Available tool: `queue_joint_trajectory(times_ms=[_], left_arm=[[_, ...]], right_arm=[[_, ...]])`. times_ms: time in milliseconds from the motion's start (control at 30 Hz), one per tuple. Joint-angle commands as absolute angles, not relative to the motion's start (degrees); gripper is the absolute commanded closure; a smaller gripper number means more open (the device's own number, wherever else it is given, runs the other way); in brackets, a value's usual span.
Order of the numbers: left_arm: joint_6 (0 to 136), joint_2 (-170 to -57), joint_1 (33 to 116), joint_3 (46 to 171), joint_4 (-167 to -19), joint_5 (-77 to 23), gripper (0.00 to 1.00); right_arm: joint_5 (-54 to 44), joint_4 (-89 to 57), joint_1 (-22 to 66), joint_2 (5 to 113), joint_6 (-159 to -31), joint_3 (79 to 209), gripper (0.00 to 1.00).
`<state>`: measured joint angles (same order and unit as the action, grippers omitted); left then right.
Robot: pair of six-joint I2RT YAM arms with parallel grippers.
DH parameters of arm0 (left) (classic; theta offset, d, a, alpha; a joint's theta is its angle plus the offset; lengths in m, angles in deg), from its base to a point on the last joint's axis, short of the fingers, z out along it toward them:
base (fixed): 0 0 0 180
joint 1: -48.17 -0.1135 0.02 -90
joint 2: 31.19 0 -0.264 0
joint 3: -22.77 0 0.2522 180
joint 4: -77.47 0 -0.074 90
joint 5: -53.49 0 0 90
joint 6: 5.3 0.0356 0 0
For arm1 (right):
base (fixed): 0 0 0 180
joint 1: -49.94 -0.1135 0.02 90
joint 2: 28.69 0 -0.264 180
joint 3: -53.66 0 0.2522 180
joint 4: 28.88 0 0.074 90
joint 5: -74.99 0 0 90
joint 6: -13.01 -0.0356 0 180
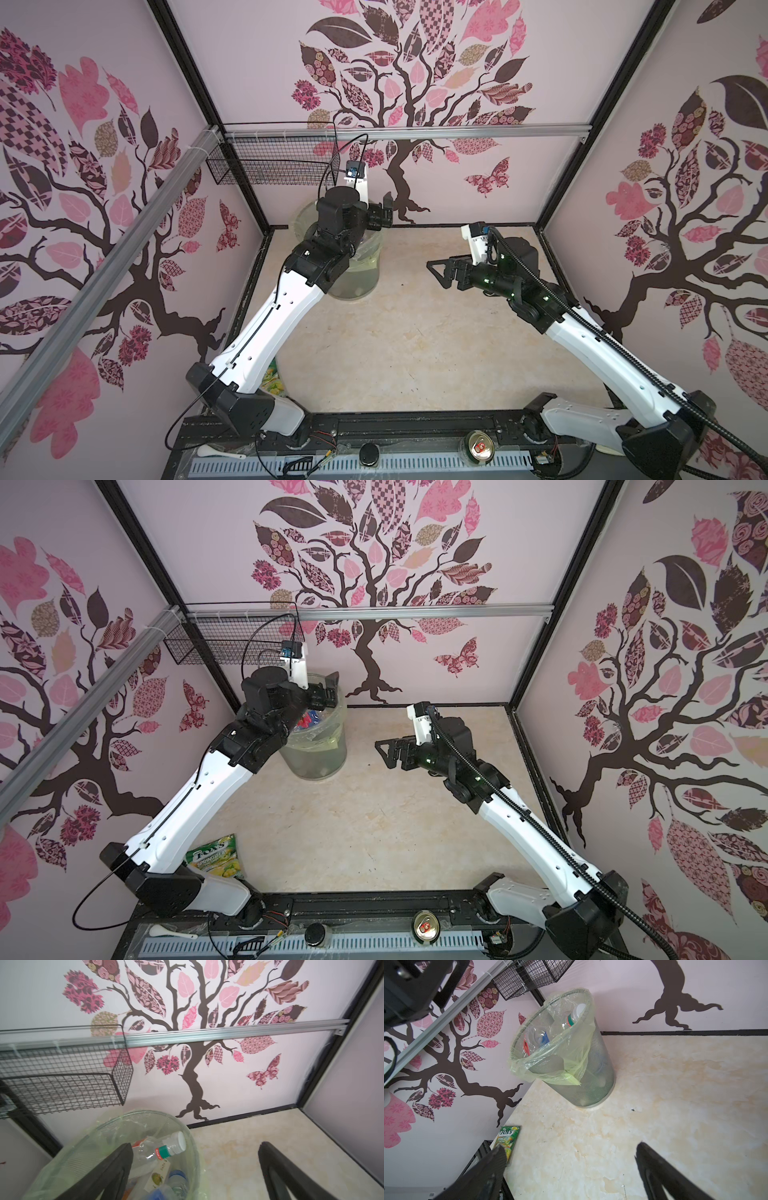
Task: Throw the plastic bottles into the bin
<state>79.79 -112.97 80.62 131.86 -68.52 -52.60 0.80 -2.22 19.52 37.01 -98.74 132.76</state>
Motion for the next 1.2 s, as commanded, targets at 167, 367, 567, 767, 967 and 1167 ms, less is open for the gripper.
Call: queue_joint_trajectory(times_ms=[167, 367, 567, 767, 967, 1167], left_arm=[[78.3, -103.4, 81.2, 111.4, -80.8, -35.4, 0.02], [71.7, -91.6, 74.1, 97.4, -84.1, -46.0, 0.02], [65.9, -83.0, 60.9, 87.9, -78.4, -47.4, 0.02], [54.7, -80.0, 47.2, 79.4, -67.4, -60.2, 0.02], [53.6, -85.3, 43.0, 75.0, -70.4, -71.0, 0.02], [56.5, -97.0, 42.9, 70.9, -82.5, -73.2, 0.02]], right_arm=[[-12.4, 1.3, 27.2, 33.6, -100.1, 127.9, 0.0], [-22.2, -2.5, 27.8, 31.5, -100.7, 121.4, 0.0], [-24.7, -6.1, 27.8, 32.6, -101.6, 117.7, 0.0], [-31.0, -12.7, 27.8, 32.7, -100.1, 112.0, 0.0], [-39.3, -15.2, 28.0, 36.3, -96.1, 109.2, 0.01], [-46.1, -21.9, 30.7, 40.8, -92.0, 104.5, 0.01]])
